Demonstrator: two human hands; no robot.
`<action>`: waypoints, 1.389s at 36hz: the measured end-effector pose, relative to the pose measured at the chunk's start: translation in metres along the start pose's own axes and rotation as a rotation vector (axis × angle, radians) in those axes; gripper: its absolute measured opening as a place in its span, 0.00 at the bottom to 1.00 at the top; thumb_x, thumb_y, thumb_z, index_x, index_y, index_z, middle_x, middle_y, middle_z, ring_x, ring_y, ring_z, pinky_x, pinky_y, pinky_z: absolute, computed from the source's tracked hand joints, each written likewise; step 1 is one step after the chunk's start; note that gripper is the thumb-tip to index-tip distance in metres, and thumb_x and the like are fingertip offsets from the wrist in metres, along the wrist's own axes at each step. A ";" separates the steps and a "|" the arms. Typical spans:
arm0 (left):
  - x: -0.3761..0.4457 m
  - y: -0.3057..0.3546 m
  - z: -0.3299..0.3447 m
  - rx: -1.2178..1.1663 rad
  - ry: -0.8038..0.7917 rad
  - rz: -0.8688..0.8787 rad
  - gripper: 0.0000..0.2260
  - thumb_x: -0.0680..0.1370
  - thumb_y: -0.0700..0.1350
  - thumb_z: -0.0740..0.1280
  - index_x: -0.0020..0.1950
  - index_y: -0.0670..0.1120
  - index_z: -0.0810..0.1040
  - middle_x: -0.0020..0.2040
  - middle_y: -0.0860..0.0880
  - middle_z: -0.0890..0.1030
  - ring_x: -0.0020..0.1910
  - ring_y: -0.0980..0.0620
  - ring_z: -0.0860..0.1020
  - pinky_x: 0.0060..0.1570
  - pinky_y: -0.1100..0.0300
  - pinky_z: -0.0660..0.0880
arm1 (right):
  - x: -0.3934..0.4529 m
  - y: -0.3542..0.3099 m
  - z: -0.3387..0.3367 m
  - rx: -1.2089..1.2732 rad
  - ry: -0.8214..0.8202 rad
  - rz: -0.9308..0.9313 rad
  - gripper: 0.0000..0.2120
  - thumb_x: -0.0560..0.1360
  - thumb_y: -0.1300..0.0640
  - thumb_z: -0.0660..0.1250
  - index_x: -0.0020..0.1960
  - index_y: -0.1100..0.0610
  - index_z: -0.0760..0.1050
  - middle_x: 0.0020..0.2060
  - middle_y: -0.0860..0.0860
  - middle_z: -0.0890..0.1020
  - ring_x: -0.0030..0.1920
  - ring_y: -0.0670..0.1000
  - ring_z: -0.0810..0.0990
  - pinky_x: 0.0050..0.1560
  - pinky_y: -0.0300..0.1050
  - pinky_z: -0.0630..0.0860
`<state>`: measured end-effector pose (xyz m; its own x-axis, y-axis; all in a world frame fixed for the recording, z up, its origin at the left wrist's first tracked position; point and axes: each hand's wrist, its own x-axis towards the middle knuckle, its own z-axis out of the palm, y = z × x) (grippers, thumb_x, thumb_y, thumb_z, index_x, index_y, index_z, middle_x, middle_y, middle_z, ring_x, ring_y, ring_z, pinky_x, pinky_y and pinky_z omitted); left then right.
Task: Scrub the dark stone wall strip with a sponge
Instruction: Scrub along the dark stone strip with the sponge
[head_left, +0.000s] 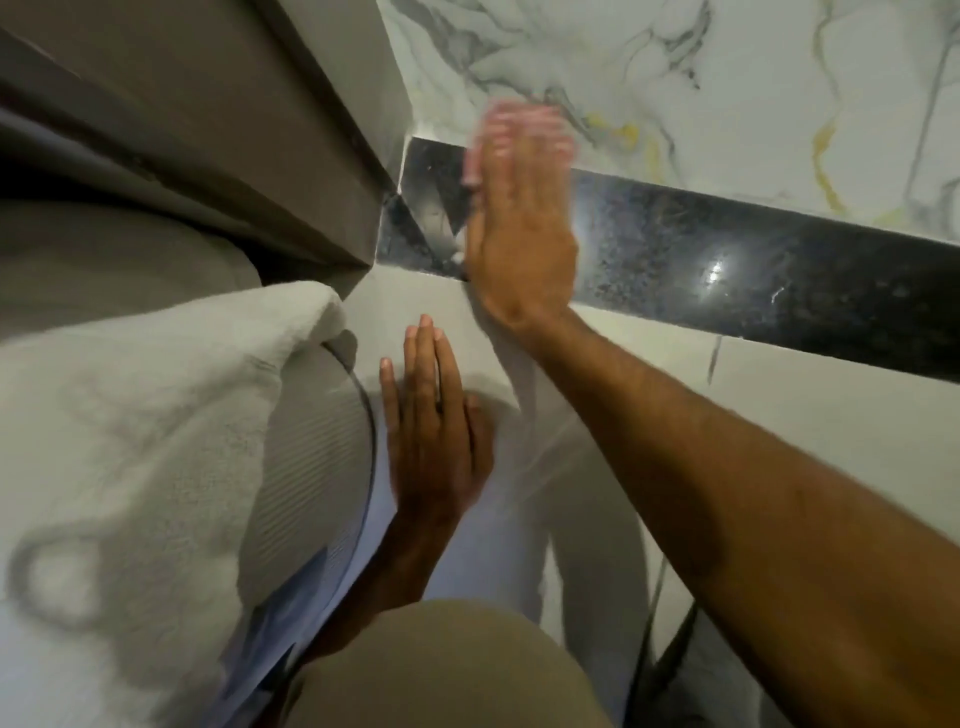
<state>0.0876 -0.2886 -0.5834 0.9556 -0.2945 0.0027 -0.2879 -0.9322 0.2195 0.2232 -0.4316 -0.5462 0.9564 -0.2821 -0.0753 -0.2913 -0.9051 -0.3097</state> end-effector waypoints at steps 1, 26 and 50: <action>0.000 0.000 0.000 -0.009 -0.006 0.003 0.28 0.88 0.47 0.52 0.86 0.35 0.61 0.87 0.36 0.61 0.88 0.38 0.59 0.86 0.34 0.59 | -0.009 0.000 0.002 -0.007 -0.038 -0.154 0.31 0.89 0.55 0.51 0.90 0.57 0.48 0.91 0.59 0.49 0.91 0.60 0.46 0.92 0.62 0.47; -0.009 0.020 -0.002 0.027 -0.094 0.238 0.30 0.86 0.51 0.54 0.85 0.36 0.64 0.85 0.33 0.63 0.85 0.32 0.64 0.84 0.31 0.62 | -0.134 0.115 -0.018 0.027 -0.040 -0.249 0.29 0.90 0.48 0.56 0.89 0.51 0.58 0.90 0.53 0.59 0.91 0.55 0.53 0.92 0.57 0.57; 0.013 0.094 0.019 0.106 -0.133 0.480 0.31 0.86 0.53 0.58 0.87 0.40 0.61 0.86 0.34 0.62 0.86 0.33 0.62 0.84 0.32 0.61 | -0.154 0.215 -0.055 -0.028 0.276 0.662 0.29 0.90 0.49 0.54 0.89 0.54 0.58 0.90 0.55 0.58 0.91 0.58 0.56 0.92 0.51 0.55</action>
<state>0.0722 -0.3837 -0.5810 0.6997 -0.7129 -0.0464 -0.7041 -0.6991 0.1241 0.0119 -0.6006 -0.5487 0.5406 -0.8413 0.0044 -0.8123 -0.5233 -0.2576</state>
